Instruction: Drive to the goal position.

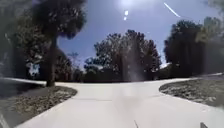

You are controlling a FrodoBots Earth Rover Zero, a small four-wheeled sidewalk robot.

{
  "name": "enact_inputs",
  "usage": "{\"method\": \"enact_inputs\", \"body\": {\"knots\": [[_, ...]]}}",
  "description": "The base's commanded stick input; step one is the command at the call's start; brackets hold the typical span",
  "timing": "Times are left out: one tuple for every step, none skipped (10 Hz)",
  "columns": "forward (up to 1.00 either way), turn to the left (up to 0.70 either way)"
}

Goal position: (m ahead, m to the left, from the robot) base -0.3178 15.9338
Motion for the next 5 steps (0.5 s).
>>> {"method": "enact_inputs", "body": {"knots": [[0.45,0.0],[0.45,0.0],[0.45,0.0],[0.45,0.0],[0.45,0.0]]}}
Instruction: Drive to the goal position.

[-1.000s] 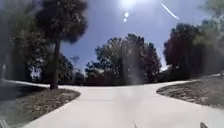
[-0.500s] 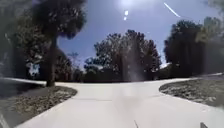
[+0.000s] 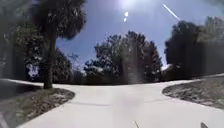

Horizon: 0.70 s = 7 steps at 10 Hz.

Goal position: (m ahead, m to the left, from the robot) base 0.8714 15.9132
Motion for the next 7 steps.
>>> {"method": "enact_inputs", "body": {"knots": [[0.45,0.0],[0.45,0.0],[0.45,0.0],[0.45,0.0],[0.45,0.0],[0.45,0.0],[0.45,0.0]]}}
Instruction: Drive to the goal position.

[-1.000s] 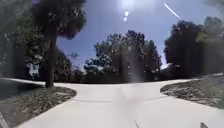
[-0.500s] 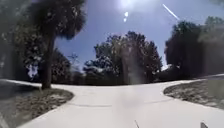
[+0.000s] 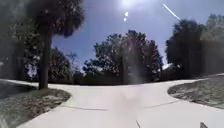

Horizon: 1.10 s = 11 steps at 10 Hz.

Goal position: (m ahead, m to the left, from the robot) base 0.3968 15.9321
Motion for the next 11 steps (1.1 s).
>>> {"method": "enact_inputs", "body": {"knots": [[0.45,0.0],[0.45,0.0],[0.45,0.0],[0.45,0.0],[0.45,0.0],[0.45,0.0],[0.45,0.0],[0.45,0.0],[0.45,0.0],[0.45,0.0],[0.45,0.0]]}}
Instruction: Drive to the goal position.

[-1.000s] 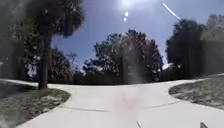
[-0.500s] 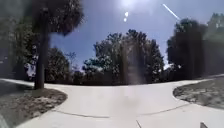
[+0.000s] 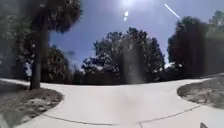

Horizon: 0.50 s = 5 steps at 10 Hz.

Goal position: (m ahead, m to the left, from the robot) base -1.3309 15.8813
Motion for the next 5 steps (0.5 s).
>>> {"method": "enact_inputs", "body": {"knots": [[0.45,0.0],[0.45,0.0],[0.45,0.0],[0.45,0.0],[0.45,0.0]]}}
